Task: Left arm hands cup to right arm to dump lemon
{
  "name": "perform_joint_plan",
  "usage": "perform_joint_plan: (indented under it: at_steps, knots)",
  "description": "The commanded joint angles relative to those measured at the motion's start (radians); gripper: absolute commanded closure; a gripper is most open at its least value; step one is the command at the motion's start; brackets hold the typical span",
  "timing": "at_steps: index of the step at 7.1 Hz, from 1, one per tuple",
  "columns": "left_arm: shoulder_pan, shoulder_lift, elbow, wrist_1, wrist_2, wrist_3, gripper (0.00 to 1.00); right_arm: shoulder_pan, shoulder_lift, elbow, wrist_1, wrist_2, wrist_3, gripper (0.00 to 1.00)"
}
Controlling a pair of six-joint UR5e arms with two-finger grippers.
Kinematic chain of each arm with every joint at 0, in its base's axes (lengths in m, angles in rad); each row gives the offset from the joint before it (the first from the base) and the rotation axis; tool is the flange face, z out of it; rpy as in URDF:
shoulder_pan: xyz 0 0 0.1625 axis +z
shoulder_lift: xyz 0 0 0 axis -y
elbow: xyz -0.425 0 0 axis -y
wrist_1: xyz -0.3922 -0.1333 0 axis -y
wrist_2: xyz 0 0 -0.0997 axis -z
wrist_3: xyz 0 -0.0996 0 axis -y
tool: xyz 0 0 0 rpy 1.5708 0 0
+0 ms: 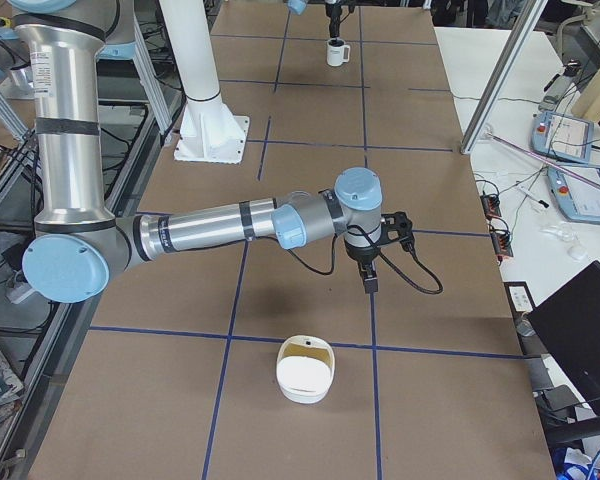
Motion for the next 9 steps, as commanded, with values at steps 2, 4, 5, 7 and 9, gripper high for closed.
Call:
perform_joint_plan:
  at_steps: [2,4,5,7,9]
  knots:
    - [-0.002,0.003,-0.017,0.002,-0.008,0.001,0.96,0.0,-0.022,-0.005,0.048,0.0,-0.001,0.0]
    - [-0.02,0.008,-0.125,0.107,-0.011,-0.002,1.0,0.0,-0.022,-0.001,0.048,0.0,0.001,0.0]
    - [-0.029,0.008,-0.24,0.259,-0.008,-0.005,1.0,0.0,-0.022,0.003,0.05,0.0,0.004,0.0]
    - [-0.026,-0.036,-0.409,0.476,-0.003,-0.18,1.0,-0.003,-0.012,0.02,0.053,0.0,0.016,0.0]
    - [0.001,-0.152,-0.411,0.478,-0.012,-0.454,0.97,-0.053,-0.007,0.031,0.213,0.0,0.022,0.01]
